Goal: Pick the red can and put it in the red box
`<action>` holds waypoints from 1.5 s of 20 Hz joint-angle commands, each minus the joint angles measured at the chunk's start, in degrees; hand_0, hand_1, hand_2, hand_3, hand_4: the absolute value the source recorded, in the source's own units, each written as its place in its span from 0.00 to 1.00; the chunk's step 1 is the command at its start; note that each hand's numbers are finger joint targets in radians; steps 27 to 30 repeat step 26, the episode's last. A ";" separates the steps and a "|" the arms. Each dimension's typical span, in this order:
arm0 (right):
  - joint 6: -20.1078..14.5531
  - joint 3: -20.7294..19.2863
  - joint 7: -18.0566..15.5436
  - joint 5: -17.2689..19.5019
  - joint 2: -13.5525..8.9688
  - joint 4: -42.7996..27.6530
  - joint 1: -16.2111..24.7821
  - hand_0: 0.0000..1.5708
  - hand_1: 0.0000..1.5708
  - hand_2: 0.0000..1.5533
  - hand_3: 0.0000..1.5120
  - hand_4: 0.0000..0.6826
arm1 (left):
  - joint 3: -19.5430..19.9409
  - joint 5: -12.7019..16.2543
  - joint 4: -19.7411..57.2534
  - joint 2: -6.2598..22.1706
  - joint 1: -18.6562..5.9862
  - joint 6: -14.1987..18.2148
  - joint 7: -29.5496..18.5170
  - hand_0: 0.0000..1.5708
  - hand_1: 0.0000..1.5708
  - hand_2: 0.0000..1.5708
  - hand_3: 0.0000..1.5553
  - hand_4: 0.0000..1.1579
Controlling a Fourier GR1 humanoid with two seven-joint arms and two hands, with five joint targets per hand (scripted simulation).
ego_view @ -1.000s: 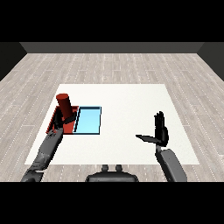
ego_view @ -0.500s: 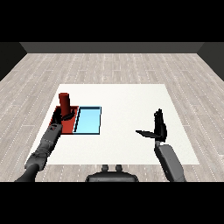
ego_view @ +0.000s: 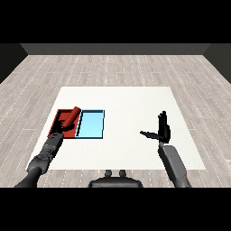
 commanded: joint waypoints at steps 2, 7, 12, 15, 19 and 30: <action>0.00 0.00 -3.77 0.44 2.50 2.48 1.53 0.00 0.00 0.00 0.00 0.00 | 2.91 2.22 3.45 0.80 0.09 -0.05 2.52 0.82 0.82 0.74 0.00 0.60; 3.03 -3.54 -2.35 -1.61 -0.50 4.30 -1.99 0.00 0.00 0.00 0.00 0.00 | 0.50 -0.29 4.84 2.75 -2.07 -7.35 6.75 0.00 0.00 0.00 0.00 0.00; 2.34 -2.74 -0.75 -1.26 0.37 1.99 -1.82 0.00 0.00 0.00 0.00 0.00 | 0.12 -0.97 3.52 2.35 -1.30 -5.08 3.72 0.00 0.00 0.00 0.00 0.00; 2.49 -2.39 -3.89 -1.40 2.41 0.94 0.35 0.00 0.00 0.00 0.00 0.00 | 4.43 3.16 -1.08 1.36 -0.05 -1.18 -4.80 0.00 0.00 0.00 0.00 0.00; 4.28 -1.62 -3.48 -1.22 1.40 -2.19 1.59 0.00 0.00 0.00 0.00 0.00 | 8.19 6.73 -6.25 3.89 0.22 -9.40 -13.07 0.74 0.74 0.72 0.00 0.00; 7.31 -0.21 -3.44 -1.37 1.06 -4.34 1.69 0.00 0.00 0.00 0.00 0.00 | 9.67 10.88 -19.48 -1.76 3.80 -19.34 -23.88 0.00 0.00 0.00 0.00 0.00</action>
